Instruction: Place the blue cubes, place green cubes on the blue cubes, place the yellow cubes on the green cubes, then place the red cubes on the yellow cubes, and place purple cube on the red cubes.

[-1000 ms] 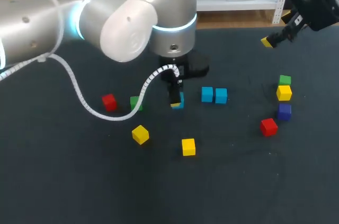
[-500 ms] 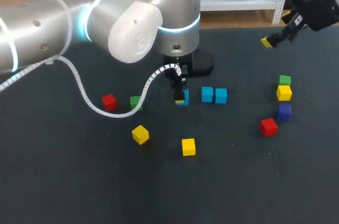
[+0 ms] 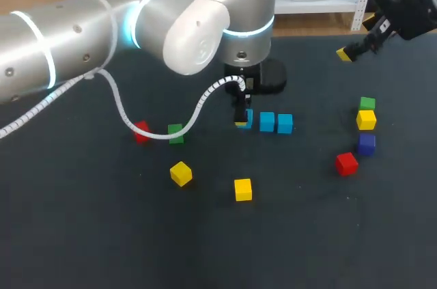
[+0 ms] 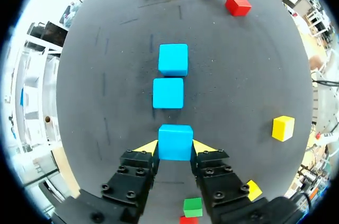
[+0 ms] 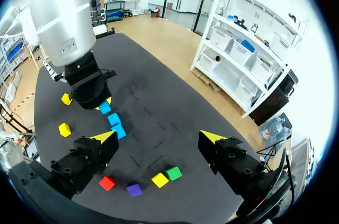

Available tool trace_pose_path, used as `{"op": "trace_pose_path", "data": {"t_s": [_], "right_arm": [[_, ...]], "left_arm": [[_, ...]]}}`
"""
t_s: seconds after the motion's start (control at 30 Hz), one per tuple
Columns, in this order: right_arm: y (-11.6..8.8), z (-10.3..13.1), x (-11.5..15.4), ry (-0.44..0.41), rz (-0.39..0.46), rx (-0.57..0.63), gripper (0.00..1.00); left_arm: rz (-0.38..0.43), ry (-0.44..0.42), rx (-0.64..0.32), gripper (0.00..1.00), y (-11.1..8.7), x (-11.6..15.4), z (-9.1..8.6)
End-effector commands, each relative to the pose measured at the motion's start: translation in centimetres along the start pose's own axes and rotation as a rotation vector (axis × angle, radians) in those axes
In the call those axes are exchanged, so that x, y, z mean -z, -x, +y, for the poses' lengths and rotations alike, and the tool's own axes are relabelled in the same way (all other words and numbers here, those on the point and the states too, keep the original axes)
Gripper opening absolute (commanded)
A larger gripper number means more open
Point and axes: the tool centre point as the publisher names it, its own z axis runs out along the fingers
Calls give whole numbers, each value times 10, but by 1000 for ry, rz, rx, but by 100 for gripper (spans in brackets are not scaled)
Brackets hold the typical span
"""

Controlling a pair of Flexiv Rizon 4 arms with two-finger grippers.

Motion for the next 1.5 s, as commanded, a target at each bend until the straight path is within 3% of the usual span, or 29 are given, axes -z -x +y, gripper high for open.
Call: {"op": "trace_pose_path", "data": {"t_s": [0.03, 1.27, 1.4, 1.5], "right_arm": [[-1, 2, 1, -10, -1, -2, 100], [-1, 2, 1, -10, -1, -2, 100], [-1, 2, 1, -10, -1, -2, 100], [-1, 2, 1, -10, -1, -2, 100]], "left_arm": [[13, -23, -5, 0, 6, -5, 6], [-28, -55, 25, 0, 12, -18, 8], [-30, -56, 34, 3, 11, -18, 9], [-30, -56, 35, 12, 11, -17, 10]]}}
